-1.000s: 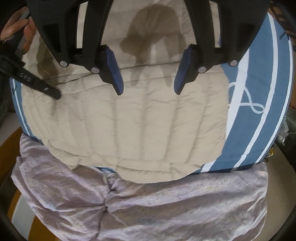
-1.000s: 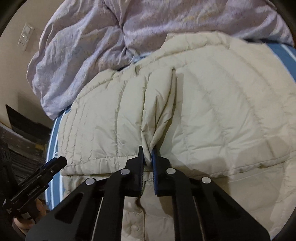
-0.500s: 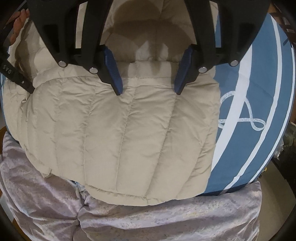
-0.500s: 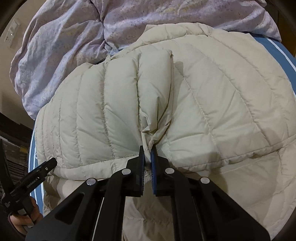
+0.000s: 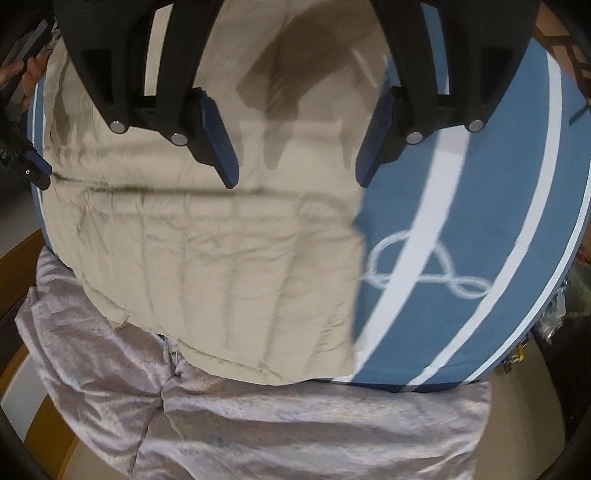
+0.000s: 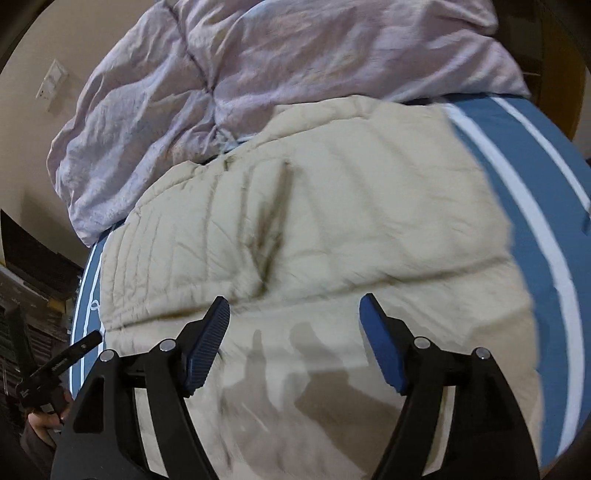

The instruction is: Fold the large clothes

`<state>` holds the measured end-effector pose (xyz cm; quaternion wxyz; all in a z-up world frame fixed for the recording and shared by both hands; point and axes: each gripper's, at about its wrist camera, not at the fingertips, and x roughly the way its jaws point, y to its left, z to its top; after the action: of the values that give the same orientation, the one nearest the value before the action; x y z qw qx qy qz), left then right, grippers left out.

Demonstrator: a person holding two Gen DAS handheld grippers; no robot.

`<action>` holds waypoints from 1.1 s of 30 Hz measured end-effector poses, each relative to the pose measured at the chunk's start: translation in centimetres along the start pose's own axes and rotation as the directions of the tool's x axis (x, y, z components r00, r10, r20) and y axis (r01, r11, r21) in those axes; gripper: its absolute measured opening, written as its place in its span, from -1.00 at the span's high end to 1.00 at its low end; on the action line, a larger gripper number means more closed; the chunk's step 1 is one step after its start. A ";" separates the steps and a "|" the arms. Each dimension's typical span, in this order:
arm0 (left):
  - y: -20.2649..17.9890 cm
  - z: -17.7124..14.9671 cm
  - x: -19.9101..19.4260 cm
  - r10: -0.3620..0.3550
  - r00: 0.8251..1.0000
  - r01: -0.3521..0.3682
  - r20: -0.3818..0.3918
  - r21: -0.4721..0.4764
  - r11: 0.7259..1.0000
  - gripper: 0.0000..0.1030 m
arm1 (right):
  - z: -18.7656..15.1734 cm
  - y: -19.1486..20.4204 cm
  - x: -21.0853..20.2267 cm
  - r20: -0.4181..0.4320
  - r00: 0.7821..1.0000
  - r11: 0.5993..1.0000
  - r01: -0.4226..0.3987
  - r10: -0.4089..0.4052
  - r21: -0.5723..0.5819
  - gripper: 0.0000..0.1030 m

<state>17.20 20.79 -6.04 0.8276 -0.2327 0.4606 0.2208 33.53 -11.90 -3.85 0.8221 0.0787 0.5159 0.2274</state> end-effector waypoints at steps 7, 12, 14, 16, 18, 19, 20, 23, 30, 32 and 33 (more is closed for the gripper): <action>3.4 -5.6 -3.1 -0.001 1.000 0.001 0.008 0.010 1.000 -0.27 | -4.1 -5.3 -3.7 0.013 0.998 0.995 0.059 -0.060 0.085 -0.44; 5.0 -8.9 -3.9 0.002 1.000 -0.002 -0.005 -0.009 1.000 -0.27 | -7.2 -9.2 -6.3 0.022 0.993 0.982 0.113 -0.118 0.151 -0.44; 5.4 -10.2 -4.3 -0.003 1.000 0.003 -0.005 -0.011 1.000 -0.27 | -8.5 -10.7 -7.4 0.033 0.990 0.976 0.130 -0.138 0.175 -0.44; 5.7 -11.4 -4.6 -0.005 1.000 0.005 -0.006 -0.016 1.000 -0.27 | -9.5 -11.8 -8.2 0.040 0.987 0.970 0.145 -0.156 0.195 -0.44; 6.0 -12.2 -4.6 -0.010 1.000 0.010 -0.009 -0.024 1.000 -0.27 | -10.5 -13.1 -9.0 0.046 0.983 0.962 0.161 -0.175 0.221 -0.44; 6.2 -12.7 -4.7 -0.013 1.000 0.013 -0.011 -0.030 0.999 -0.27 | -11.0 -13.5 -9.3 0.048 0.983 0.960 0.164 -0.180 0.229 -0.44; 6.3 -13.2 -4.7 -0.019 1.000 0.019 -0.012 -0.038 0.999 -0.27 | -11.5 -14.0 -9.6 0.050 0.982 0.957 0.167 -0.184 0.238 -0.44; 6.7 -14.3 -4.8 -0.033 0.999 0.033 -0.014 -0.059 0.998 -0.27 | -12.7 -15.0 -10.2 0.047 0.981 0.953 0.169 -0.187 0.253 -0.44; 6.9 -16.0 -5.4 -0.071 0.997 0.072 0.014 -0.081 0.994 -0.14 | -14.9 -15.5 -10.0 0.024 0.990 0.961 0.127 -0.137 0.245 -0.43; 6.8 -16.2 -5.5 -0.090 0.996 0.091 0.017 -0.090 0.992 -0.07 | -15.3 -15.6 -9.8 0.018 0.992 0.964 0.115 -0.123 0.238 -0.41; 6.7 -16.4 -5.5 -0.103 0.995 0.104 0.017 -0.096 0.990 -0.04 | -15.5 -15.5 -9.8 0.025 0.993 0.966 0.110 -0.119 0.232 -0.40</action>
<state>-0.09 15.64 -10.16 0.8285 -0.2947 0.4317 0.2010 20.82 -31.75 -8.55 0.8291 0.1479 0.5265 0.1166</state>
